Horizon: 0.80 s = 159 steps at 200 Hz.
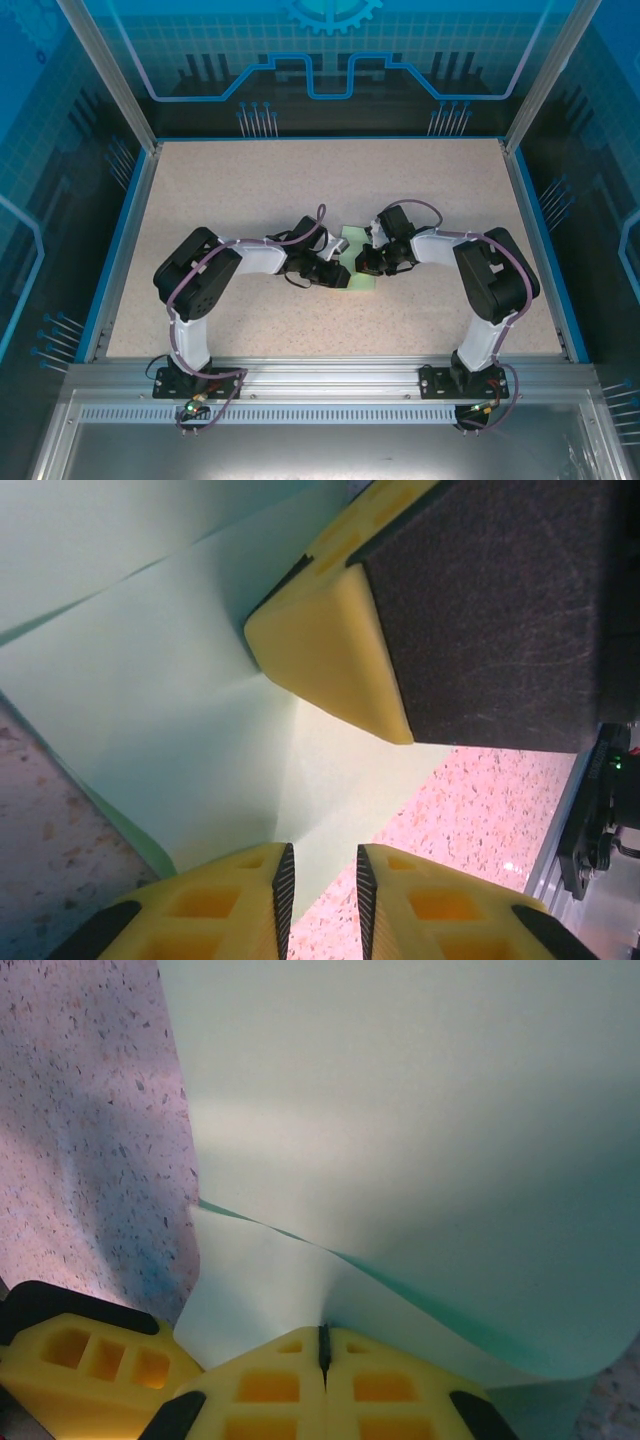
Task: Fold a paper plane with a square sheet of paper (fold left side to right side)
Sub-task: Fold the triangle a second time at the center of the table.
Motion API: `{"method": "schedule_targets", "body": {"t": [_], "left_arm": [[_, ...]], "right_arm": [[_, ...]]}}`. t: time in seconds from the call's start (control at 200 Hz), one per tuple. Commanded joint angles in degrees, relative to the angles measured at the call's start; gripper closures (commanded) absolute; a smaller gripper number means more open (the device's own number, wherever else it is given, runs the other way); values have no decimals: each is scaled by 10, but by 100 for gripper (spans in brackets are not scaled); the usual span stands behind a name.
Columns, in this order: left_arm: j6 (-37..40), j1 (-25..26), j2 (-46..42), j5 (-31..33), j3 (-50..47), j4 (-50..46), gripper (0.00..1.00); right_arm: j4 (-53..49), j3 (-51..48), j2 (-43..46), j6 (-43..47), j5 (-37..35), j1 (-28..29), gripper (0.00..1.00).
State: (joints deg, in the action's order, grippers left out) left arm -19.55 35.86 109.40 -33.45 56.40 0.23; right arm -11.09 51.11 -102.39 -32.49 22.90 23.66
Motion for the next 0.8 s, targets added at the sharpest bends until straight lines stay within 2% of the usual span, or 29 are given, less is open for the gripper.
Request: {"method": "schedule_targets", "body": {"t": [0.0, 0.4, 0.79], "left_arm": [[12, 2, 2, 19, -11, -21, 74], [18, 20, -22, 5, -45, -17, 74], [22, 25, -102, 3, -75, -29, 74]], "right_arm": [[-67, -10, -21, 13, -44, 11, 100], [-75, 6, -25, 17, -46, 11, 100], [-78, 11, -29, 18, -43, 11, 100]]}}
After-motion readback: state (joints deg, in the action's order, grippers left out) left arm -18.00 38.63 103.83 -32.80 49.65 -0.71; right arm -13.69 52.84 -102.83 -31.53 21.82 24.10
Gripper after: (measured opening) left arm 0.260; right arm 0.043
